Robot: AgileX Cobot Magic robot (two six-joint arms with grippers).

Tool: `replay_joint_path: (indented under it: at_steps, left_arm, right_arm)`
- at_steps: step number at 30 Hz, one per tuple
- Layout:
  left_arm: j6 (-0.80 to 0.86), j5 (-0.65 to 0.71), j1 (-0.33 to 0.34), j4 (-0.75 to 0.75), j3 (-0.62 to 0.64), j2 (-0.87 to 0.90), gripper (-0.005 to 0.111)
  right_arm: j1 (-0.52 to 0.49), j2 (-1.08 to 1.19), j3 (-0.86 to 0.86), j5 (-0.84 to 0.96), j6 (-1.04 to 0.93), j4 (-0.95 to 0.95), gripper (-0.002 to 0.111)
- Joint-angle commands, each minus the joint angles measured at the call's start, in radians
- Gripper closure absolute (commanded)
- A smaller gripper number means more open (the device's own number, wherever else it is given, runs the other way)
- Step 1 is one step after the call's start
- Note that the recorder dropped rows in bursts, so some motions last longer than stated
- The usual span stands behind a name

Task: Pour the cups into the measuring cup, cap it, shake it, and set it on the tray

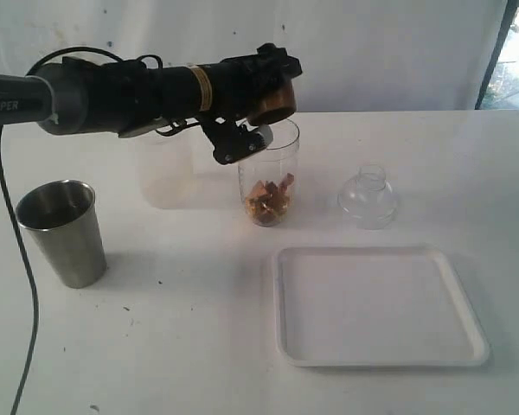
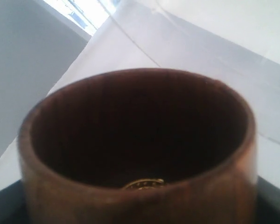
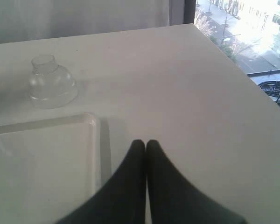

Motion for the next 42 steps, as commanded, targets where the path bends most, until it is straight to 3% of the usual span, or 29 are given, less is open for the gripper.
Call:
replay_joint_path:
  at_steps: [1,12,28,31,34,38,42]
  left_arm:
    - [0.045,0.018,-0.017,-0.020,0.001,-0.018,0.107]
    - [0.055,0.014,-0.019,-0.024,0.001,-0.057,0.107]
    - [0.116,0.113,-0.051,-0.006,0.002,-0.056,0.107]
    - [0.114,0.040,-0.051,-0.160,0.002,-0.057,0.107]
    - [0.191,0.099,-0.051,-0.134,0.002,-0.061,0.107]
    - [0.207,0.070,-0.051,-0.278,0.002,-0.068,0.107]
    - [0.272,0.084,-0.056,-0.274,0.002,-0.070,0.107]
  right_arm:
    - [0.003,-0.005,0.005,-0.008,0.003,-0.003,0.108]
    - [0.003,-0.005,0.005,-0.008,0.019,-0.003,0.108]
    - [0.003,-0.005,0.005,-0.008,0.019,-0.003,0.108]
    - [0.003,-0.005,0.005,-0.008,0.019,-0.003,0.108]
    - [0.003,-0.005,0.005,-0.008,0.019,-0.003,0.108]
    - [0.003,-0.005,0.005,-0.008,0.019,-0.003,0.108]
    - [0.003,-0.005,0.005,-0.008,0.019,-0.003,0.108]
